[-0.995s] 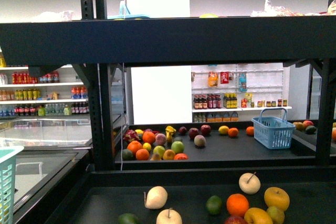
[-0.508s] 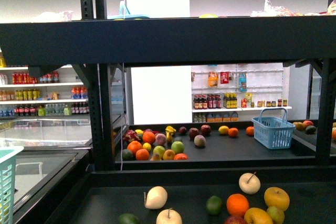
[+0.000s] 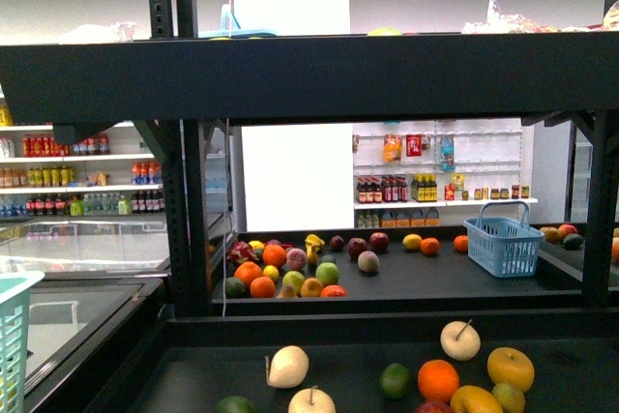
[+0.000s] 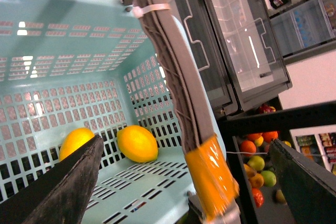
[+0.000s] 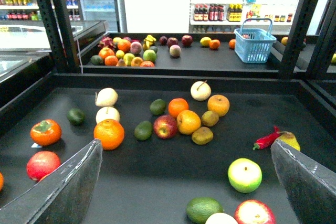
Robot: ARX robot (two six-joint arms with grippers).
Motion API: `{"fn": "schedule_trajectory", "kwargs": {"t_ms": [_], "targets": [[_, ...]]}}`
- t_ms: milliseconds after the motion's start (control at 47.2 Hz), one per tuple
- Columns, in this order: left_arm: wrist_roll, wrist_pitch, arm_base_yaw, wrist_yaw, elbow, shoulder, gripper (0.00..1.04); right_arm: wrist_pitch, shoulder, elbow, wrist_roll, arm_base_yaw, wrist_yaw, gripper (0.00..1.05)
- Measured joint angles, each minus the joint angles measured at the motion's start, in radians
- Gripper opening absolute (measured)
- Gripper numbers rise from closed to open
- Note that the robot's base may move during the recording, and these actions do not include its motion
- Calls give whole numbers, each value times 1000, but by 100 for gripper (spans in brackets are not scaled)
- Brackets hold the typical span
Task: Pick lemon from shelf
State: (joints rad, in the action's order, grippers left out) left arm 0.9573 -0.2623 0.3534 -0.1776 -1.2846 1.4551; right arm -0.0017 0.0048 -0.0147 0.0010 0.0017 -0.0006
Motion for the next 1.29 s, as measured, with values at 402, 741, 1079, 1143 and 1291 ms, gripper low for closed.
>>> {"fn": "schedule_trajectory", "kwargs": {"t_ms": [402,741,1079,1143,1291], "targets": [[-503,201,-447,-191,301,-304,97,0,0,0,0,0,0,97],[-892,706,-724,-193,837,-606,64,0,0,0,0,0,0,97],[-941,714,-604,-59,1104,-825,7,0,0,0,0,0,0,97],[-945,703,-579,-34,1124,-855,2,0,0,0,0,0,0,97],[-946,670,-519,20,1172,-932,2,0,0,0,0,0,0,97]]}}
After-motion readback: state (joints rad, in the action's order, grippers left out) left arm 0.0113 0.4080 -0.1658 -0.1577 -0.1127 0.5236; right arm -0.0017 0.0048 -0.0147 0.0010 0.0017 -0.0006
